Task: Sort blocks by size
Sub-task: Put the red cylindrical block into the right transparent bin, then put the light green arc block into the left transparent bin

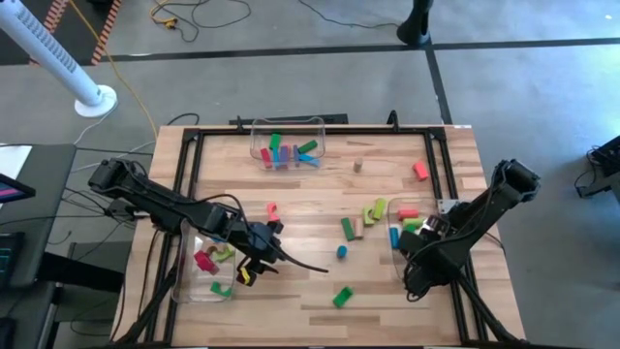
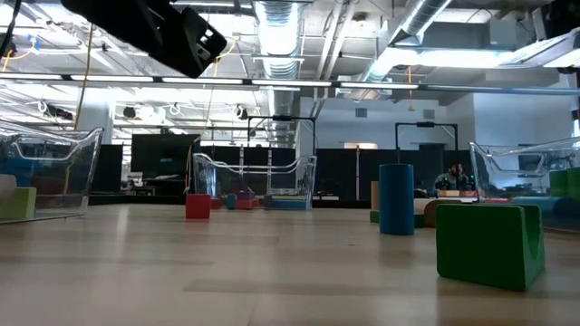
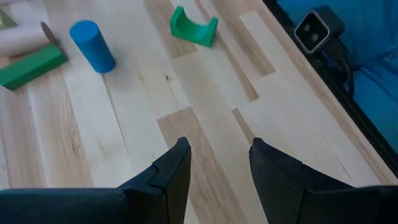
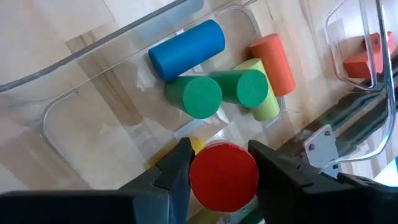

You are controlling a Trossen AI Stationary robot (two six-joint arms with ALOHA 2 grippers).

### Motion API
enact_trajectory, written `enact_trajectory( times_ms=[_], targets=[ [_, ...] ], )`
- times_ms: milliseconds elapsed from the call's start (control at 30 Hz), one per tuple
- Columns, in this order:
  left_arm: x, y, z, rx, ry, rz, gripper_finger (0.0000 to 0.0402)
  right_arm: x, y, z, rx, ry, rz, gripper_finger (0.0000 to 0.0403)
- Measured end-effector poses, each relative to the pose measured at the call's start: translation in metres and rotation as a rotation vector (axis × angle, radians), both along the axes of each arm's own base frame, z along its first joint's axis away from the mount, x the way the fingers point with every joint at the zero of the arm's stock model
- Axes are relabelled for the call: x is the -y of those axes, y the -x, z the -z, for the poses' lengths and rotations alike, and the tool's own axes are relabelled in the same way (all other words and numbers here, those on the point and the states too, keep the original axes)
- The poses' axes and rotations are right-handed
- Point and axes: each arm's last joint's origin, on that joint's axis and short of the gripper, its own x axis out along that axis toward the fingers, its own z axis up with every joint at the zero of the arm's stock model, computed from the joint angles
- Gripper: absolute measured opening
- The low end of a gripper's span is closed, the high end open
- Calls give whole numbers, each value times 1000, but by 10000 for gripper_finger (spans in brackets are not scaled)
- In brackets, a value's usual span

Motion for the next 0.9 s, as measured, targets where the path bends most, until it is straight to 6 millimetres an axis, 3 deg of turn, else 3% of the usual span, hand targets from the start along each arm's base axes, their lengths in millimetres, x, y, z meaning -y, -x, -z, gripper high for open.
enact_trajectory(
  times_ms=[500, 900],
  targets=[
    [2, 0, -1, 8, 6, 4, 155, -2, -1, 1, -2, -30, 15, 234],
    [0, 0, 0, 22, -61, -53, 155, -4, -7, -15, 89, 1, -5, 228]
  ],
)
